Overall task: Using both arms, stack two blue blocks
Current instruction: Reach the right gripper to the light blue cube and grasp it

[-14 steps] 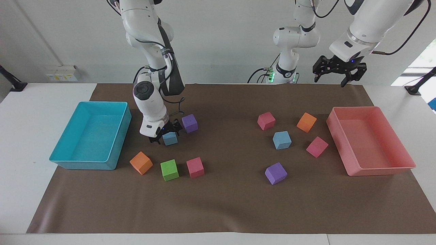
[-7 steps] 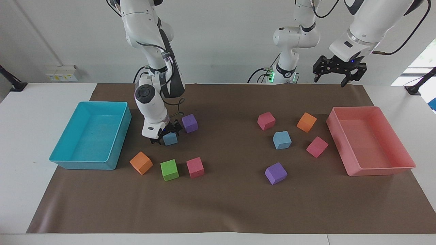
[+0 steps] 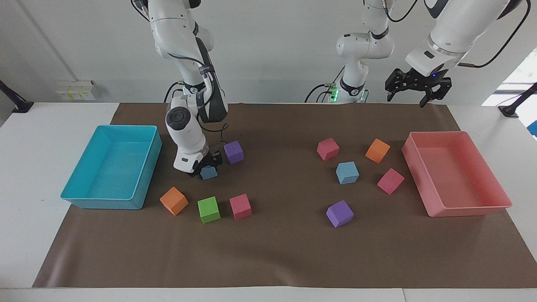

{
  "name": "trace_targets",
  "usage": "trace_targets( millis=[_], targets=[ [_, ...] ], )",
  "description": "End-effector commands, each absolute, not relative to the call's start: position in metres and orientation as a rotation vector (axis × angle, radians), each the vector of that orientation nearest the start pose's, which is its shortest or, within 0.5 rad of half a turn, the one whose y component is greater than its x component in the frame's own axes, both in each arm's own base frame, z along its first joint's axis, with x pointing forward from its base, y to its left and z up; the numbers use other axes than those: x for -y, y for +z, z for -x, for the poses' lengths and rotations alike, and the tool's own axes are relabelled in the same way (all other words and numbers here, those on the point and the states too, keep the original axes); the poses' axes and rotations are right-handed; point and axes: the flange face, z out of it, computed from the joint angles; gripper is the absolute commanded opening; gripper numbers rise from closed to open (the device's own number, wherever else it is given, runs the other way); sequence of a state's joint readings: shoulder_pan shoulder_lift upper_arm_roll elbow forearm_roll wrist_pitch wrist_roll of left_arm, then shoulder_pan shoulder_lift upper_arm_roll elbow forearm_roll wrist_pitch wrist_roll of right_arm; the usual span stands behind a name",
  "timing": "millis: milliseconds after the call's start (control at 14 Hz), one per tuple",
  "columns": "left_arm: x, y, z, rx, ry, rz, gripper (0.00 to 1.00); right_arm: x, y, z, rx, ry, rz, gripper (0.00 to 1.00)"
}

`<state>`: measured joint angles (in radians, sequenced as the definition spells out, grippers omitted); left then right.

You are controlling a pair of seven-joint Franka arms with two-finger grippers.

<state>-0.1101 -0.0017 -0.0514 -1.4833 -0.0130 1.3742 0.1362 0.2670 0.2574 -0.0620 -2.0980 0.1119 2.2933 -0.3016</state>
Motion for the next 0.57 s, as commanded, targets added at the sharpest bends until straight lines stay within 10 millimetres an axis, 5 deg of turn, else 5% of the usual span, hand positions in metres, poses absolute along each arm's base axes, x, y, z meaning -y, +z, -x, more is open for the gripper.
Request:
trace_targets(
  millis=[0, 500],
  targets=[
    [0.086, 0.651, -0.518, -0.475, 0.172, 3.12, 1.0, -0.114, 0.298, -0.564, 0.604, 0.066, 2.993, 0.0],
    [0.087, 0.651, -0.518, -0.478, 0.172, 3.121, 1.0, -0.112, 0.365, -0.587, 0.532, 0.089, 2.993, 0.0]
  ],
)
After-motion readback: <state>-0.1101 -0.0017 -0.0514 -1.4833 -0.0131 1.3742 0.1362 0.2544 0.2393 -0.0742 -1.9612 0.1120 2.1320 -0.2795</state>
